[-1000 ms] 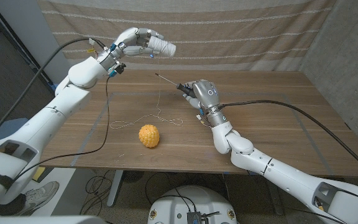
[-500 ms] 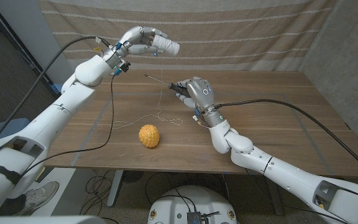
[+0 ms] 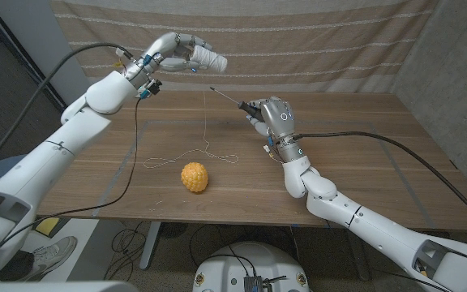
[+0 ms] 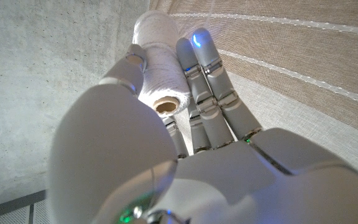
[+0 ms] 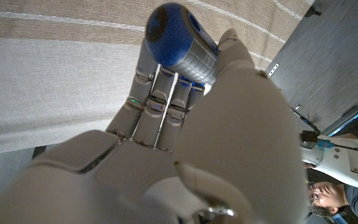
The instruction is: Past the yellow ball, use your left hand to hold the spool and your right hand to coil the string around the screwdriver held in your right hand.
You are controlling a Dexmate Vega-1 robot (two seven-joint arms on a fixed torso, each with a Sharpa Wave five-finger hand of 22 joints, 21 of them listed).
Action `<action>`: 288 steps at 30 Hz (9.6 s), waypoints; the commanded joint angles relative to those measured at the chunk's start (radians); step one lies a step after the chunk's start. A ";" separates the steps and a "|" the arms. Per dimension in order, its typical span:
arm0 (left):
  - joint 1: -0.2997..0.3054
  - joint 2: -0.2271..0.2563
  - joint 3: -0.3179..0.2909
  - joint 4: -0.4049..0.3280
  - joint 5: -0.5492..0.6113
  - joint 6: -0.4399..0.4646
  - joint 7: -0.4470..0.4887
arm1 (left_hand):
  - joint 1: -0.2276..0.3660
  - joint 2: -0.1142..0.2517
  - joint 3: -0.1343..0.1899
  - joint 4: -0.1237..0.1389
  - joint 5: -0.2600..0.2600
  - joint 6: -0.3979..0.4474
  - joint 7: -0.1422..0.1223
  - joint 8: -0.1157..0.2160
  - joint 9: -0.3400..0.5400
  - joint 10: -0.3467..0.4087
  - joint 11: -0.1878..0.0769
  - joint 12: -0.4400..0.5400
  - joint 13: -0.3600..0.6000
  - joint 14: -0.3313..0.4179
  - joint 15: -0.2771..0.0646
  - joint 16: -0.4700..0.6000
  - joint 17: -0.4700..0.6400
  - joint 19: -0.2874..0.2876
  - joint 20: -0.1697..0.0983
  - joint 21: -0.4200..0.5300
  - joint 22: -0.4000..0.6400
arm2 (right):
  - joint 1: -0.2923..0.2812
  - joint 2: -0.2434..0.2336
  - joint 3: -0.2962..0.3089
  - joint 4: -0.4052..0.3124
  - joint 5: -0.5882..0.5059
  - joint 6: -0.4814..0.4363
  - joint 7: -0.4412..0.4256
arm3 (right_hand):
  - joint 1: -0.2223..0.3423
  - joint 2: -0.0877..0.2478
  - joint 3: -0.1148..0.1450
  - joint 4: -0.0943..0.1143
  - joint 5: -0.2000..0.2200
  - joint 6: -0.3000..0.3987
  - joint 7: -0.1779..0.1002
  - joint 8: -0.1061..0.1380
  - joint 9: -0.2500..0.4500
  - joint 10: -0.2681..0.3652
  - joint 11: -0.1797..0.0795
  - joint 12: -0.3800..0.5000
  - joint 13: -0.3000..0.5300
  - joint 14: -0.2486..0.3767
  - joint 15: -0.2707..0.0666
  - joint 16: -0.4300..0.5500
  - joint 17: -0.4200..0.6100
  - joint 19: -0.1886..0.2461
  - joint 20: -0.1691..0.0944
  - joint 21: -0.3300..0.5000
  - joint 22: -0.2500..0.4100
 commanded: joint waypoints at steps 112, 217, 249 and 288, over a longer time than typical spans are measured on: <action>-0.062 -0.071 0.103 0.099 -0.393 -0.015 -0.427 | 0.206 0.184 0.010 0.033 0.007 0.159 0.155 -0.020 0.007 0.146 -0.117 -0.048 0.030 0.079 -0.098 -0.028 -0.008 -0.025 -0.069 0.060 -0.004 | 0.122 0.016 -0.065 0.191 0.025 0.085 -0.107 | 0.149 0.131 0.044 -0.044 0.009 0.126 -0.083 0.001 0.005 0.017 -0.004 -0.037 0.032 0.127 -0.139 -0.023 0.009 -0.048 -0.129 0.081 -0.066; 0.190 0.073 -0.005 -0.153 -0.160 0.053 -0.093 | 0.209 0.184 0.007 0.035 0.007 0.167 0.153 -0.035 0.014 0.163 -0.116 -0.083 0.054 0.084 -0.098 -0.040 -0.003 -0.043 -0.067 0.090 -0.007 | 0.107 0.012 0.007 0.163 0.055 -0.035 -0.121 | 0.156 0.131 0.030 -0.040 0.019 0.135 -0.091 -0.001 0.005 0.030 -0.003 -0.054 0.043 0.135 -0.138 -0.029 0.018 -0.080 -0.128 0.126 -0.078; 0.179 -0.046 -0.075 -0.209 -0.108 -0.001 0.055 | 0.210 0.182 0.006 0.034 0.008 0.176 0.154 -0.040 0.014 0.171 -0.118 -0.096 0.060 0.087 -0.098 -0.043 0.000 -0.049 -0.066 0.100 -0.007 | -0.027 0.078 0.181 0.172 -0.239 0.307 -0.243 | 0.159 0.130 0.025 -0.040 0.021 0.143 -0.097 0.001 0.006 0.036 -0.006 -0.056 0.046 0.134 -0.137 -0.032 0.020 -0.088 -0.129 0.134 -0.080; 0.233 -0.016 -0.101 -0.128 -0.084 0.142 0.171 | 0.210 0.182 0.005 0.035 0.008 0.178 0.153 -0.047 0.017 0.174 -0.118 -0.109 0.070 0.091 -0.097 -0.046 0.003 -0.054 -0.065 0.110 -0.008 | -0.149 0.485 0.694 0.176 -0.523 0.754 -0.243 | 0.164 0.131 0.022 -0.040 0.023 0.144 -0.096 -0.001 0.005 0.035 -0.006 -0.061 0.047 0.135 -0.138 -0.036 0.021 -0.094 -0.129 0.143 -0.080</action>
